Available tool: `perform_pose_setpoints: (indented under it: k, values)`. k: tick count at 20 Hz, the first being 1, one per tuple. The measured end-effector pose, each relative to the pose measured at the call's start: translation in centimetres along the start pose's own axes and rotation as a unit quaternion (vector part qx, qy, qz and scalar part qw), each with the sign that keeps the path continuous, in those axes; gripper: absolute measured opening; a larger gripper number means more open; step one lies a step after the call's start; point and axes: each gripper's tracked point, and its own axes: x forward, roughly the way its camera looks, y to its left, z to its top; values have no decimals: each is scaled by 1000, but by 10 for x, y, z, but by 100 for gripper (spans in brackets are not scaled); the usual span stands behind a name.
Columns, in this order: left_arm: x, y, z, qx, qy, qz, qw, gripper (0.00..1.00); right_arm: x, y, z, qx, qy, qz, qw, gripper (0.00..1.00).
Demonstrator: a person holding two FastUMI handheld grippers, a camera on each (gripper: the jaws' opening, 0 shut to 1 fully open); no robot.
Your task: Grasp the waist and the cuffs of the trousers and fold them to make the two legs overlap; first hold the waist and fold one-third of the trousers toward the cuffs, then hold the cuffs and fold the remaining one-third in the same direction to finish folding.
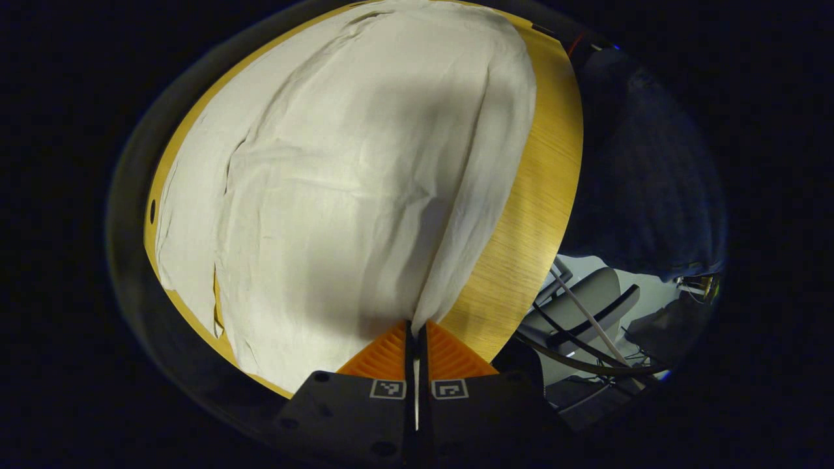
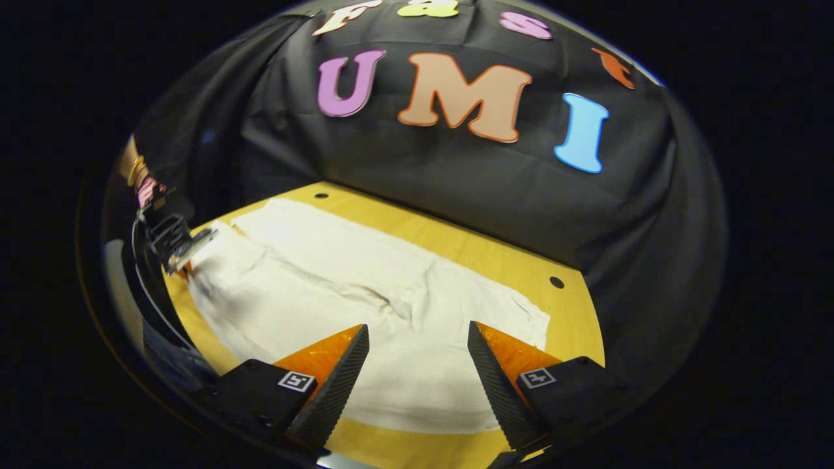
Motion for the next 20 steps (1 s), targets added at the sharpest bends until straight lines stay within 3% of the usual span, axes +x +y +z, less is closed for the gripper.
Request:
perform_pose_setpoints:
  k: [3,5,10,13,20]
  values:
    - [0,0,0,-2,0,0,1000,0,0,8,-39,-67,53,68,994,98]
    - [0,0,0,-2,2,2,1000,0,0,8,-68,-124,96,105,982,98]
    - [0,0,0,-3,2,4,1000,0,-2,10,-142,-232,211,198,929,98]
    - [0,0,0,-4,3,2,1000,0,4,7,-168,-262,256,217,905,96]
    - [0,0,-1,-4,8,3,1000,0,14,10,-182,-266,300,247,882,94]
